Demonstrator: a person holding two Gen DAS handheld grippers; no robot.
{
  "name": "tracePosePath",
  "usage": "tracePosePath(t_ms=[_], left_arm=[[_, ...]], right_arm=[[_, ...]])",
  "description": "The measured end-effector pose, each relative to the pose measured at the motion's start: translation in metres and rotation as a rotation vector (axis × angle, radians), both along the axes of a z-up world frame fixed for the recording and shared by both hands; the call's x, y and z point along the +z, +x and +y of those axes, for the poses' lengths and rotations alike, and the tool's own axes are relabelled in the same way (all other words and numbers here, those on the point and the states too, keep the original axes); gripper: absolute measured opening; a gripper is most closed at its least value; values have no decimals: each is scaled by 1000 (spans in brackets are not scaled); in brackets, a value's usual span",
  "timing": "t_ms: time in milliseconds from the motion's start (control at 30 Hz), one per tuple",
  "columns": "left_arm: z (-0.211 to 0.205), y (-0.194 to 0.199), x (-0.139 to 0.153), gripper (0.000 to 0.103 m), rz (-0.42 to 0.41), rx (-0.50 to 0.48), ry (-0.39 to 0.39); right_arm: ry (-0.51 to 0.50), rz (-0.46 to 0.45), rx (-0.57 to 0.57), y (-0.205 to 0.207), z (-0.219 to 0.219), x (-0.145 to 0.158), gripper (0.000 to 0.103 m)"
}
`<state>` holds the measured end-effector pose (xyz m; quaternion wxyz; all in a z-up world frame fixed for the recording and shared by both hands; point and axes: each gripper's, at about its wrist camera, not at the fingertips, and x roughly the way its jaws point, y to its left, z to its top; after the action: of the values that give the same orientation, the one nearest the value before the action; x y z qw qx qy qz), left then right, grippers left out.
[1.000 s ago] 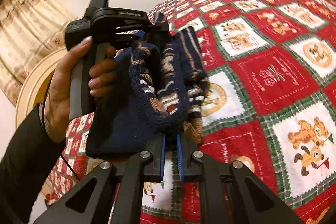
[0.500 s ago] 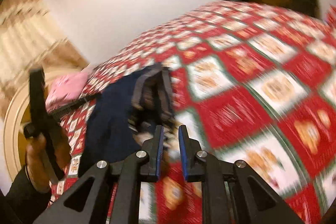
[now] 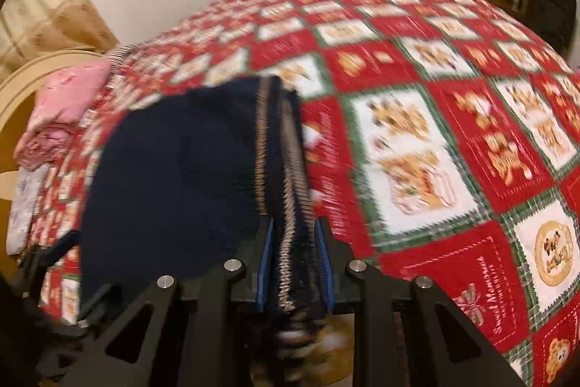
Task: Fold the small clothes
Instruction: 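Lift the held edges with both tools and fold the sweater over lengthwise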
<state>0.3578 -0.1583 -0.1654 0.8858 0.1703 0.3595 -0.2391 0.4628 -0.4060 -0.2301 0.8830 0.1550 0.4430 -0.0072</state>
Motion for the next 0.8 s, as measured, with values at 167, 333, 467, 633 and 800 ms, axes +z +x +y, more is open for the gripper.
tracePosePath(t_ms=[167, 333, 467, 633, 800], left_arm=[[-4, -2, -4, 100, 3, -20, 7], [-4, 0, -5, 101, 17, -12, 5], [-5, -1, -8, 103, 15, -14, 10], [-7, -2, -8, 103, 17, -16, 20], [-4, -1, -7, 103, 30, -29, 26]], right_arm=[[-60, 12, 8, 1, 0, -1, 24], [-188, -39, 22, 4, 5, 37, 27], [-228, -150, 73, 14, 21, 70, 28], [-197, -117, 254, 55, 67, 65, 33], [-330, 31, 226, 94, 78, 19, 35]])
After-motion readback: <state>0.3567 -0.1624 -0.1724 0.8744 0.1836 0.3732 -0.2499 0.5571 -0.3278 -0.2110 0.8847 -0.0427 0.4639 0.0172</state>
